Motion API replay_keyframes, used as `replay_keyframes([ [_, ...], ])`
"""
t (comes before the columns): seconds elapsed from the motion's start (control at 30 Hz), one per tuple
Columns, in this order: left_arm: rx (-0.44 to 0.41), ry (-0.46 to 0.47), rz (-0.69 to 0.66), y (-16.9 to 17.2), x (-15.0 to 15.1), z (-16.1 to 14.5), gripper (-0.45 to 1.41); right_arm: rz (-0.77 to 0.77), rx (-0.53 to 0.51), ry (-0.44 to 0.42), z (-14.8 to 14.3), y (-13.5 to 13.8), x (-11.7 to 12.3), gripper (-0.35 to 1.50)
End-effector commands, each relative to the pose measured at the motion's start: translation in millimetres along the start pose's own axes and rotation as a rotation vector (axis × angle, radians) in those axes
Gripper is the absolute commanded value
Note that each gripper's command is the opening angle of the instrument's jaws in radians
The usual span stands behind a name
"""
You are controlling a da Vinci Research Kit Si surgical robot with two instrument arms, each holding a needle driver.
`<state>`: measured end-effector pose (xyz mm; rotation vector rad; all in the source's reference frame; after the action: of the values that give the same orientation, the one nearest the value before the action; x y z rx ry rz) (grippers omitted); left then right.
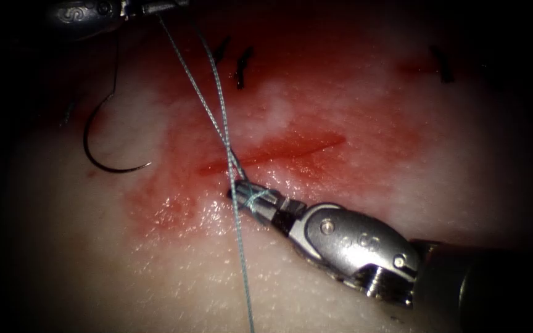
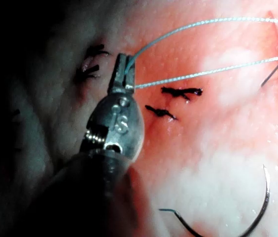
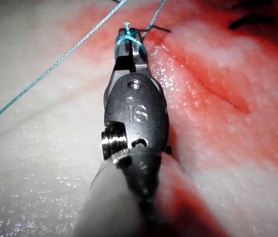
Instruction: Wound Closure
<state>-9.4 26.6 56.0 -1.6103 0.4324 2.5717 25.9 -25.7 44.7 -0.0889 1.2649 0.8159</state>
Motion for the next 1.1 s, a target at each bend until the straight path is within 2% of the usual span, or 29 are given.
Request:
replay_keyframes([
  [0.03, 0.011, -0.001, 0.004, -0.8, -0.4, 0.9, -0.45, 0.004, -0.005, -0.007, 0.6, -0.6, -0.8, -0.35],
  [0.17, 0.038, -0.022, 0.026, -3.2, -1.0, 1.8, -0.45, -0.035, -0.057, -0.064, 0.8, -0.7, -0.8, -0.35],
  [0.6, 0.090, -0.051, 0.068, -5.6, -2.6, 3.4, -0.45, -0.045, -0.063, -0.065, 1.6, -1.1, -0.6, -0.35],
  [0.8, 0.197, -0.184, 0.131, -7.0, -3.1, 4.7, -0.45, -0.049, -0.048, -0.059, 3.4, -1.2, -1.1, -0.35],
  [0.9, 0.245, -0.202, 0.157, -7.9, -3.2, 5.5, -0.45, -0.062, -0.046, -0.066, 4.1, -1.4, -1.8, -0.35],
  [1.03, 0.341, -0.223, 0.174, -9.0, -3.4, 6.7, -0.45, -0.076, -0.040, -0.085, 4.0, -1.4, -3.1, -0.35],
  [1.1, 0.438, -0.260, 0.160, -9.6, -3.4, 7.7, -0.45, -0.084, -0.041, -0.091, 3.8, -1.3, -3.9, -0.35],
])
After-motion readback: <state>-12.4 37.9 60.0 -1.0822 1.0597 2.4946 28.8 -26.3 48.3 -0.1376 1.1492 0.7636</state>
